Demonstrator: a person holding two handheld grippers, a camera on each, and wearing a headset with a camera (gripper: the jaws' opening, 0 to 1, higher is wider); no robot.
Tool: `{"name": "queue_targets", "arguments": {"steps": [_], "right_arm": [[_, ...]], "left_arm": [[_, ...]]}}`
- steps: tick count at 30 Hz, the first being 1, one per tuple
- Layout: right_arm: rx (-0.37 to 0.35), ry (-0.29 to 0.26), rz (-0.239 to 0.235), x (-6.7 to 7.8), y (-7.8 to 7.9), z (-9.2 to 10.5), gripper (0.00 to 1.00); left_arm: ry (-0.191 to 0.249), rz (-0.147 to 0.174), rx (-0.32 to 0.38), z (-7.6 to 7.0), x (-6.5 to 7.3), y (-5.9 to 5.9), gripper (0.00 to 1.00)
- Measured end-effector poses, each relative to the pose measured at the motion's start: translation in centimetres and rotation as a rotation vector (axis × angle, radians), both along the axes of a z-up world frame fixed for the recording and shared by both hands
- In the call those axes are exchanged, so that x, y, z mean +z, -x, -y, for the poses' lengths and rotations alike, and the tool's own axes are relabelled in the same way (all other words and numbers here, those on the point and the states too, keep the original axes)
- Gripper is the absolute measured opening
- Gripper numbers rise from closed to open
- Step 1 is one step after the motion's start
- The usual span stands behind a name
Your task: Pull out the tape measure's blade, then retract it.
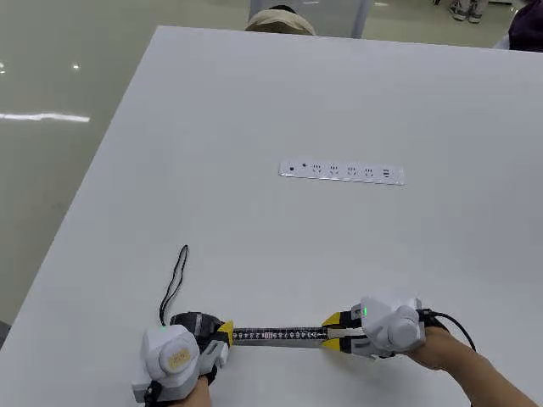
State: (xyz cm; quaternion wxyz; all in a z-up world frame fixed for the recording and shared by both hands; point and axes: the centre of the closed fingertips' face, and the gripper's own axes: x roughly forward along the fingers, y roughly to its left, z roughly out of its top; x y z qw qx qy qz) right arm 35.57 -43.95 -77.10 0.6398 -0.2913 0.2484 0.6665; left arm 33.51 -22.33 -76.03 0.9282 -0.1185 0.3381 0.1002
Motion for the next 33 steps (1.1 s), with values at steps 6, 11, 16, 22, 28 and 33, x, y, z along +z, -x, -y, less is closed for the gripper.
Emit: {"name": "queue_targets", "arguments": {"steps": [6,11,16,22,28,33], "right_arm": [[0.0,-0.002,0.001,-0.03,-0.07,-0.15,0.13],[0.001,-0.003,0.001,-0.1,-0.05,-0.26,0.13],[0.001,-0.004,0.002,-0.08,-0.03,-0.33,0.13],[0.002,-0.006,0.001,-0.01,0.08,-0.46,0.13],[0.003,-0.01,0.002,-0.01,0.13,-0.72,0.13],[0.003,-0.013,0.001,-0.01,0.2,-0.87,0.13]], "left_arm": [[0.002,-0.002,-0.001,-0.03,-0.04,-0.01,0.66],[0.005,-0.002,-0.002,-0.03,-0.05,0.0,0.65],[0.008,-0.002,-0.002,-0.01,-0.05,0.01,0.65],[0.008,-0.008,-0.009,-0.01,-0.07,0.04,0.65],[0.018,-0.007,-0.008,0.02,-0.05,0.04,0.65],[0.023,-0.008,-0.01,0.0,-0.03,0.03,0.65]]}}
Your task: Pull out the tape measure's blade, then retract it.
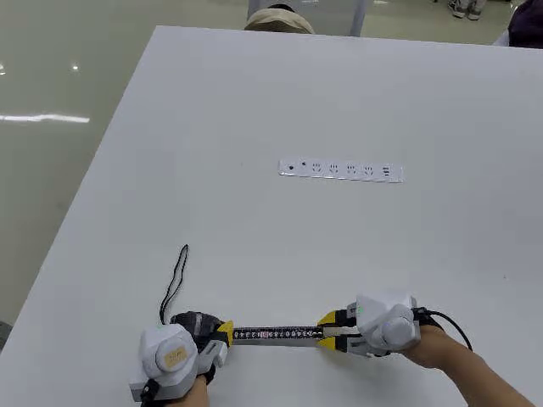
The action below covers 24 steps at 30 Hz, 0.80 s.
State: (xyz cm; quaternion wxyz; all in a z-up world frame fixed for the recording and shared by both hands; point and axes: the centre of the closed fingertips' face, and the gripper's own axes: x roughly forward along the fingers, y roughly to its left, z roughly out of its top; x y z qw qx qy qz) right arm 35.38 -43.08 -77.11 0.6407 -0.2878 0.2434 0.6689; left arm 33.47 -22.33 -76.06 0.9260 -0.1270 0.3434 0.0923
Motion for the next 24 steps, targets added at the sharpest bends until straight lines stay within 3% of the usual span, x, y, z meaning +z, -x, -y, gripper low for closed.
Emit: {"name": "queue_targets", "arguments": {"steps": [24], "right_arm": [[0.012,-0.024,-0.001,0.2,0.3,-1.4,0.13]], "left_arm": [[0.014,0.003,-0.004,0.0,0.0,0.0,0.65]]}}
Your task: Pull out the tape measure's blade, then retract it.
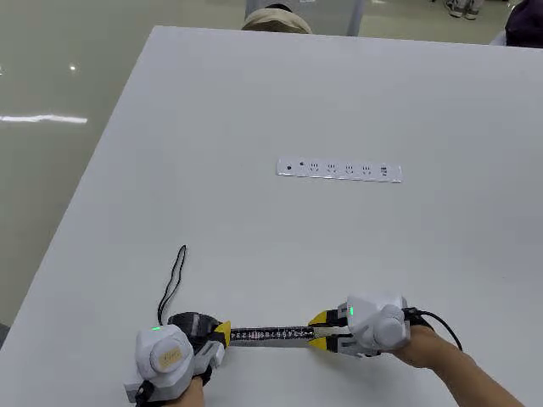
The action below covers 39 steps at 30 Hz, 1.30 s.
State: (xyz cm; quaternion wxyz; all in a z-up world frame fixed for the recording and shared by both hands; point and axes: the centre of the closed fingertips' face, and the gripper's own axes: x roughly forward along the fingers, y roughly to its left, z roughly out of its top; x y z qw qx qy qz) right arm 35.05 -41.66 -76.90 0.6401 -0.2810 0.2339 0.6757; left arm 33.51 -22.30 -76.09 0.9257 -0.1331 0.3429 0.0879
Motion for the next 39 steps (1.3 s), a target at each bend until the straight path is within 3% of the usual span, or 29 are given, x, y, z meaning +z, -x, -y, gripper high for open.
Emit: {"name": "queue_targets", "arguments": {"steps": [21,39], "right_arm": [[0.006,-0.008,-0.001,0.0,0.2,-1.0,0.13],[0.009,-0.004,-0.012,-0.3,0.5,-1.7,0.13]], "left_arm": [[0.018,0.008,0.003,-0.2,0.0,-0.1,0.65],[-0.007,-0.004,-0.018,0.0,-0.1,0.1,0.65]]}}
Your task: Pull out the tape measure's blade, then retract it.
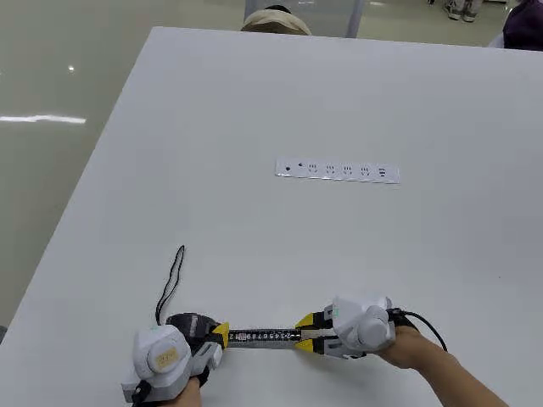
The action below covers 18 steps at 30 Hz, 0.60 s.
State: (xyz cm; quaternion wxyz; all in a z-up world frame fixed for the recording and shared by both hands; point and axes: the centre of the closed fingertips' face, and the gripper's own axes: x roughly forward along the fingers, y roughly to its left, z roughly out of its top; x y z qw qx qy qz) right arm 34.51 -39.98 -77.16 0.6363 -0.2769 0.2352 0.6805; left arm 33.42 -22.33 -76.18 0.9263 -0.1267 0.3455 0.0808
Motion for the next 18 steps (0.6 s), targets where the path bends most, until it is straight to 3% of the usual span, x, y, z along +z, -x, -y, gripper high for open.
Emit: {"name": "queue_targets", "arguments": {"steps": [18], "right_arm": [[-0.002,-0.003,-0.003,-0.11,0.06,-0.26,0.13]], "left_arm": [[-0.019,-0.001,-0.008,0.0,-0.06,0.01,0.65]]}}
